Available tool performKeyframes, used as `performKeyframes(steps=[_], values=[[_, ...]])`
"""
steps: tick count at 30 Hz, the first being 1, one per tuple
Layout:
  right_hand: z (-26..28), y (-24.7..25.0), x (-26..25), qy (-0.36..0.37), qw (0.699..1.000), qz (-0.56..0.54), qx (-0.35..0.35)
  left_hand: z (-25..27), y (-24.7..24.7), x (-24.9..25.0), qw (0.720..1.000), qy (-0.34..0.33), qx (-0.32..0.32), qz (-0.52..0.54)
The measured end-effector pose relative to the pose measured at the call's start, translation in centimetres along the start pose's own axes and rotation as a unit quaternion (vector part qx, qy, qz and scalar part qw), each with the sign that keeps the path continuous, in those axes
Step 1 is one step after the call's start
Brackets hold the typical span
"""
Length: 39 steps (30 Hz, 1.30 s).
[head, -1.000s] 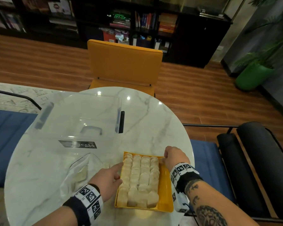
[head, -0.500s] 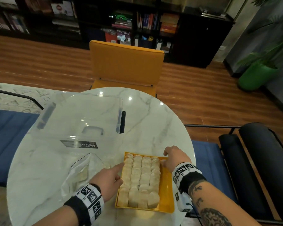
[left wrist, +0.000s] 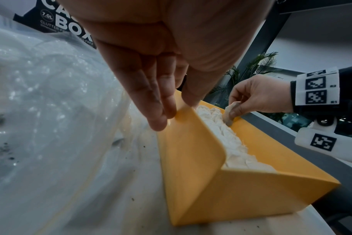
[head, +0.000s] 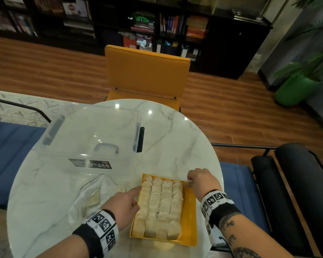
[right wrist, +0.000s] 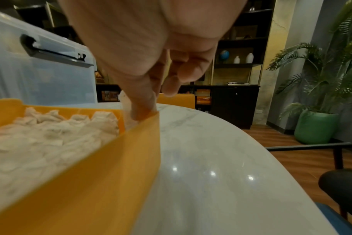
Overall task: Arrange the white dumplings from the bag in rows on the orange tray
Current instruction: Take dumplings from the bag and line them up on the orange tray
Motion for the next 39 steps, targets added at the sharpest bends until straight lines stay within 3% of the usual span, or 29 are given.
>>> performKeyframes(steps=[2, 7, 10, 23, 30, 39], values=[[0.2, 0.5, 0.1, -0.011, 1.0, -0.01, -0.018, 0.0, -0.1, -0.1, 1.0, 0.002, -0.002, 0.002], [0.1, 1.7, -0.9, -0.049, 0.985, 0.047, -0.16, -0.1, -0.1, 0.0, 1.0, 0.002, 0.001, -0.003], [-0.5, 0.9, -1.6, -0.052, 0.977, 0.087, -0.19, -0.1, 0.0, 0.1, 1.0, 0.003, -0.001, -0.006], [-0.3, -2.1, -0.7, -0.021, 0.996, 0.069, -0.044, -0.1, 0.0, 0.2, 1.0, 0.003, 0.001, -0.018], [-1.6, -1.5, 0.0, -0.074, 0.994, 0.062, -0.054, -0.3, 0.1, 0.2, 1.0, 0.0, 0.0, -0.025], [-1.8, -1.2, -0.2, -0.047, 0.995, 0.066, -0.055, -0.4, -0.2, -0.1, 1.0, 0.003, -0.005, -0.021]])
Point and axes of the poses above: each hand's wrist, its own z-axis away from the middle knuckle, its own y-axis out of the back of the hand, x = y × z, the point moved 1 cm from there along -z, towards the middle knuckle, and after that the axes turned 3 degrees about -z, right-handed, at the moved point
